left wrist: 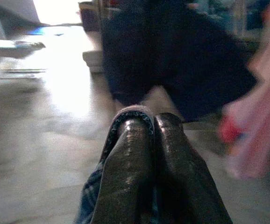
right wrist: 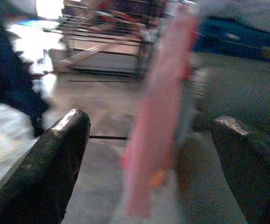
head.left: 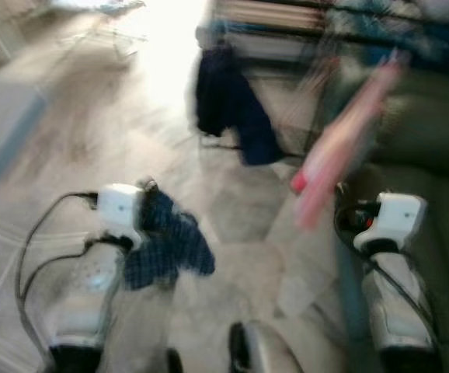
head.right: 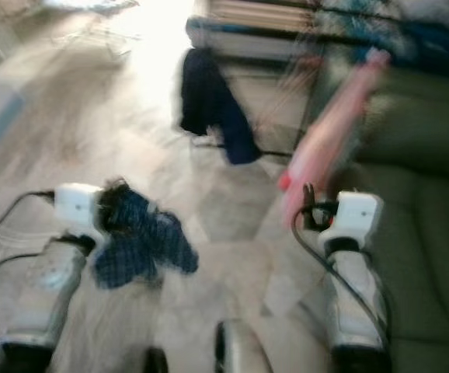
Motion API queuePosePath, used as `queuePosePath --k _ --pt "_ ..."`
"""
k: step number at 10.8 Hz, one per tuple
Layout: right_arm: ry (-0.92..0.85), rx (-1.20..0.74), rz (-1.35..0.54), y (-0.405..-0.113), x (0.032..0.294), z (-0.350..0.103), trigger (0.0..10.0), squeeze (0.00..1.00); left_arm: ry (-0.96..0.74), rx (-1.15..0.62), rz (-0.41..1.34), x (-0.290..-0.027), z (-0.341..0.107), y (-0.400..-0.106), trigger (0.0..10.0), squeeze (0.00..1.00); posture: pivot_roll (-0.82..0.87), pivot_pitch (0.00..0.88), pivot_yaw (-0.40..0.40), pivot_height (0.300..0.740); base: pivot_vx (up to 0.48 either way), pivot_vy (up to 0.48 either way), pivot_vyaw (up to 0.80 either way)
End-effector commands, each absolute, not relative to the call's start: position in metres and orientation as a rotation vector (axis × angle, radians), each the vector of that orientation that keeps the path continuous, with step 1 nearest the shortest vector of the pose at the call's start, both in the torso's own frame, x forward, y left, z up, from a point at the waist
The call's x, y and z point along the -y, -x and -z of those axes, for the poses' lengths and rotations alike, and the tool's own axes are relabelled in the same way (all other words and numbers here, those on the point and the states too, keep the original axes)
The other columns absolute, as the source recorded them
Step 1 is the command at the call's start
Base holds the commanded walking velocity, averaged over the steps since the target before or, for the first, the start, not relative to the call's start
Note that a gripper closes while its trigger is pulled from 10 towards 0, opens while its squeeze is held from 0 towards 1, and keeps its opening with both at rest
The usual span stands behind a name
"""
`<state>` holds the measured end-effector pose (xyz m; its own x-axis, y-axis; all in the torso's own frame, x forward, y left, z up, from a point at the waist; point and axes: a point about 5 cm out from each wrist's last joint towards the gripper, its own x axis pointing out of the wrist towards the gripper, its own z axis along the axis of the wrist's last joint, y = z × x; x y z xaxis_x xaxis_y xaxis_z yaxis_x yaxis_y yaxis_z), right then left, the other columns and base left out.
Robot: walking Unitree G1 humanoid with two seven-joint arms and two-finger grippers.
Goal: Hang hanger
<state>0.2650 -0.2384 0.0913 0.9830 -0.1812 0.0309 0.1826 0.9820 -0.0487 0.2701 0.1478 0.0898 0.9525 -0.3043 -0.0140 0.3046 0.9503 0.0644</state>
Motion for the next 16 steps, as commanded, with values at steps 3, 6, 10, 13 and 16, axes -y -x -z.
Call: queuePosePath --k 3,6,10,13,16 --pt "0.050 0.043 0.165 -0.269 0.232 -0.094 10.0 0.00 -0.110 -0.042 0.281 -0.163 -0.083 -0.270 10.0 0.00 -0.04 0.140 -0.044 0.740 0.306 0.370 -0.69" --pt "0.067 0.068 0.156 -0.273 0.233 -0.099 10.0 0.00 -0.124 -0.058 0.285 -0.160 -0.077 -0.270 10.0 0.00 -0.04 0.131 -0.047 0.740 0.095 0.411 0.00" --pt "0.096 0.009 0.229 -0.275 0.243 -0.088 10.0 0.00 -0.121 -0.042 0.298 -0.146 -0.083 -0.274 10.0 0.00 -0.03 0.104 -0.049 0.740 0.000 0.000 0.00" --pt "0.079 0.018 0.232 -0.280 0.239 -0.088 10.0 0.00 -0.087 -0.012 0.369 -0.144 -0.092 -0.280 10.0 0.00 -0.03 0.088 -0.043 0.740 0.232 0.111 0.00" --pt "0.041 0.041 0.120 -0.281 0.223 -0.090 10.0 0.00 -0.067 -0.015 0.384 -0.136 -0.093 -0.281 10.0 0.00 -0.04 0.073 -0.046 0.740 0.406 0.178 0.00"
